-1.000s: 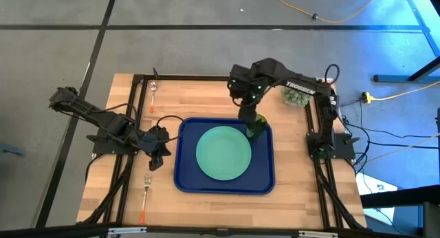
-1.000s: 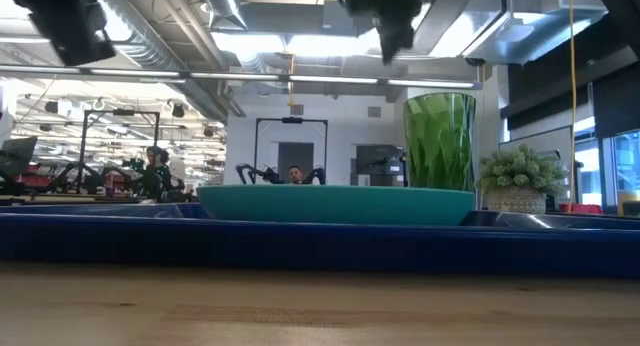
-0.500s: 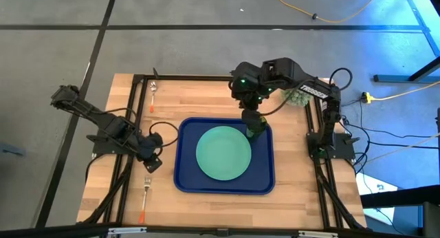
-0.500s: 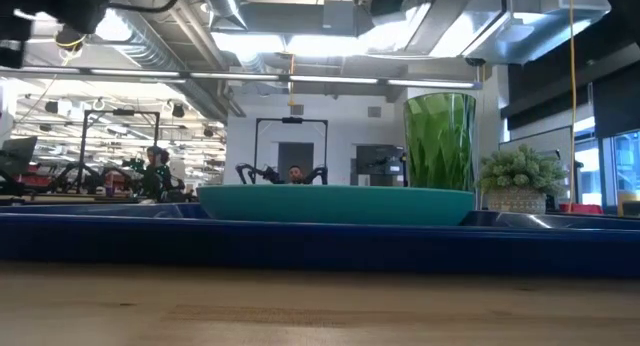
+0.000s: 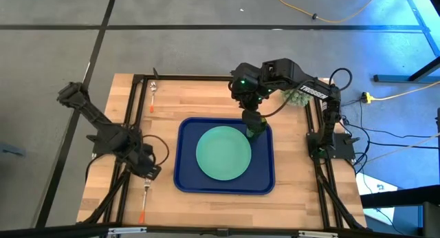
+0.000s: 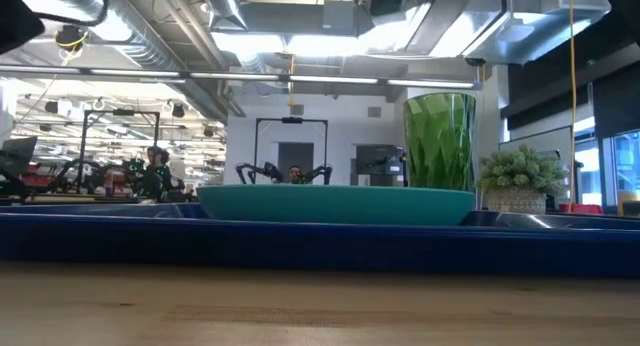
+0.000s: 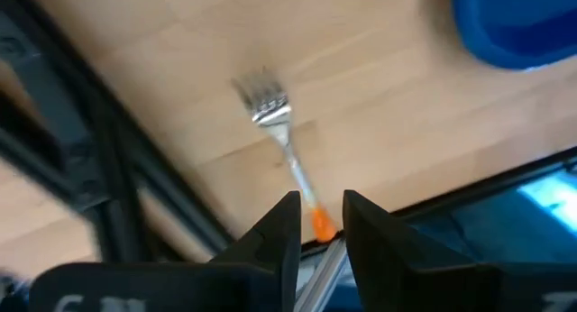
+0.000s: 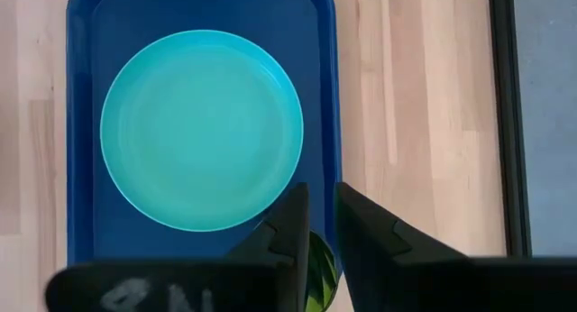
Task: Pick and place plate/cup/fork/spoon on tray
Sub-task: Put the orange fork on the left of the green plate on the blue tray
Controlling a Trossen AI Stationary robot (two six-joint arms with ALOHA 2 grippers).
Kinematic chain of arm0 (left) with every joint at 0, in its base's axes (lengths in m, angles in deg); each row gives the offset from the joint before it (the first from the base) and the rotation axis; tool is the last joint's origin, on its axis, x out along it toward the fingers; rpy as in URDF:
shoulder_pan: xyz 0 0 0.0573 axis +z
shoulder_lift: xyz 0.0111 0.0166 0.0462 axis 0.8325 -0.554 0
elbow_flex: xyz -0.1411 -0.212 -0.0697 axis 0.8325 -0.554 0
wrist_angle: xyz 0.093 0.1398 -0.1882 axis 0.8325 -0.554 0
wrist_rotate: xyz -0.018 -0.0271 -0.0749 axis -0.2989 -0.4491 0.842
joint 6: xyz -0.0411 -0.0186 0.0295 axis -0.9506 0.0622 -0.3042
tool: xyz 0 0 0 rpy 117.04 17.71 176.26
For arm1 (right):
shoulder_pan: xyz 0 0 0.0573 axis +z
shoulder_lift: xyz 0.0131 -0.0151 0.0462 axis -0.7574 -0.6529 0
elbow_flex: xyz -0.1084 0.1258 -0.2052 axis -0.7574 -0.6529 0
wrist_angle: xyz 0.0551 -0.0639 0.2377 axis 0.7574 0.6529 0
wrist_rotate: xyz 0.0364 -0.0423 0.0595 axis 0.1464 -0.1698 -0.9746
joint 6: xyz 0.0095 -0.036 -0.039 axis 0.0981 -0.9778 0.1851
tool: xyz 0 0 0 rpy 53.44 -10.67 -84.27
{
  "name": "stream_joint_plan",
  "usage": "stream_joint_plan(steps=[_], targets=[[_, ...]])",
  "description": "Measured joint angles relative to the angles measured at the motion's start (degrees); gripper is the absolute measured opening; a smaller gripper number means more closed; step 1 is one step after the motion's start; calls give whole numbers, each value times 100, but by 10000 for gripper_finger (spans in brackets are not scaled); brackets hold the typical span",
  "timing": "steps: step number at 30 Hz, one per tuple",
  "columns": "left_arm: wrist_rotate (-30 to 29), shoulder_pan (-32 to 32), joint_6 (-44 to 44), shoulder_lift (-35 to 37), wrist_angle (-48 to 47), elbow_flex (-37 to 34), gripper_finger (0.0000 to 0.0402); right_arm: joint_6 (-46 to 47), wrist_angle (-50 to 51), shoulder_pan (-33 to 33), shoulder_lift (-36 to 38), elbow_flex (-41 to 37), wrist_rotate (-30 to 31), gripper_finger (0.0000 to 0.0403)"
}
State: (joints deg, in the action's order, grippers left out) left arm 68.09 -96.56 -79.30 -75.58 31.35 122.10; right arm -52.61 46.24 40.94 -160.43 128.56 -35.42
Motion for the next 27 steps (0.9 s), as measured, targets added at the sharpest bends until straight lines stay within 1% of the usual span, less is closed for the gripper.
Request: stream_joint_plan(steps=[4,12,16,20,27], targets=[[-474,-319,-522,-171,372,0,80,1,0,0,0,-2,4,57],[-540,-1118,-1443,-977,1174,0,80,1,2,0,0,-2,4,57],[-659,-1374,-1900,-1407,1630,0,78,-14,2,0,0,-2,4,57],[-851,-1510,-2091,-1744,1784,0,80,-16,2,0,0,-2,4,57],[-851,-1658,-2222,-2210,1816,0,79,-16,2,0,0,-2,4,57]])
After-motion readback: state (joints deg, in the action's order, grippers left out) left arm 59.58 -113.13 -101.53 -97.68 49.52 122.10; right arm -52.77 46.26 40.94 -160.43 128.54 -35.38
